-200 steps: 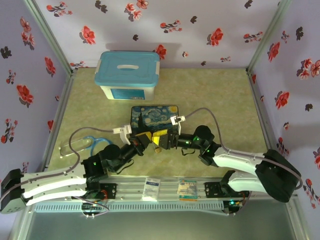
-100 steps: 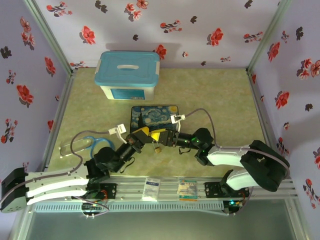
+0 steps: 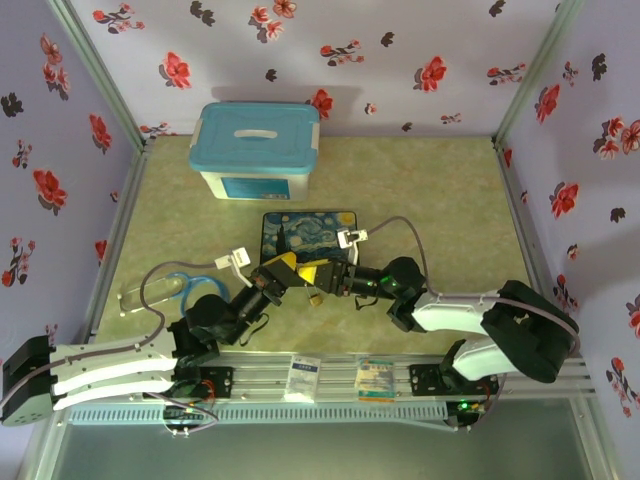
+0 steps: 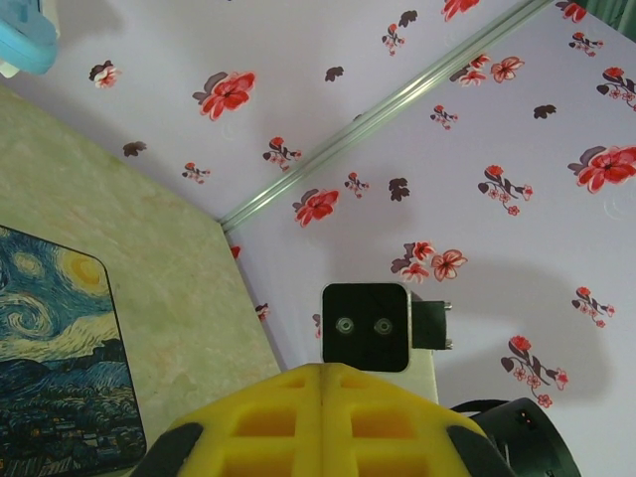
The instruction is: Unlock a padlock with a key
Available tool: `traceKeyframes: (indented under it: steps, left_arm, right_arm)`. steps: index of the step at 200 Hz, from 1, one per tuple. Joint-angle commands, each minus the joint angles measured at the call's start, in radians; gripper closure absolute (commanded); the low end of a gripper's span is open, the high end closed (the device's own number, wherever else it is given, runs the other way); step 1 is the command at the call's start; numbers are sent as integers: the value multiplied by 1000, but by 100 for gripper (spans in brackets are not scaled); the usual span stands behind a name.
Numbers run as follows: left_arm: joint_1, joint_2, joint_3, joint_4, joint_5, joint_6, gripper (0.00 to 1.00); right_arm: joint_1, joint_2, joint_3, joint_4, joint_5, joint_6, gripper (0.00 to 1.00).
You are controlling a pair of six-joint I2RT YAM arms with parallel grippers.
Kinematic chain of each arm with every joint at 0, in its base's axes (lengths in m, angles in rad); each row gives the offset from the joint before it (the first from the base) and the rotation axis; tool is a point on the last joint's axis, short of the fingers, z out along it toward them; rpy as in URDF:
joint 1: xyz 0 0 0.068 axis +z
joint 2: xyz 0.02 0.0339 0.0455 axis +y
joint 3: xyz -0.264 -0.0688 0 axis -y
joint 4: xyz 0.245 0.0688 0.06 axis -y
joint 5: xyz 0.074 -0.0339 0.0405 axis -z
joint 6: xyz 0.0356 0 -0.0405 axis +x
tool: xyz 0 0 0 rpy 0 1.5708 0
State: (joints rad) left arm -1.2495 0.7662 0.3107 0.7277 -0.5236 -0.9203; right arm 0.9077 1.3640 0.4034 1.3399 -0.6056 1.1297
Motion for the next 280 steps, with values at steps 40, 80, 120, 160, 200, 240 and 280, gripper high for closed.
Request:
traceKeyframes:
  steps: [40, 80, 120, 160, 200, 240, 280]
  left_arm:
    - [7, -2, -6, 65, -28, 17, 100]
    - [7, 5, -40, 68, -28, 0, 100]
    - [8, 15, -74, 113, -30, -29, 100]
    - [7, 6, -74, 87, -30, -32, 100]
    - [7, -80, -21, -125, -76, 2, 0]
    - [7, -167, 30, -418, -189, -44, 0]
    - [7, -59, 134, -744, -212, -140, 0]
  right_arm:
    - [10, 15, 22, 45, 17, -10, 72]
    - [11, 10, 17, 45, 32, -20, 80]
    - [11, 12, 22, 45, 30, -25, 89]
    - [9, 5, 11, 45, 39, -33, 100]
    - [-16, -6, -39, -22, 92, -45, 100]
    - [-31, -76, -46, -362, 161, -160, 100]
    - [-35, -107, -14, -655, 247, -218, 100]
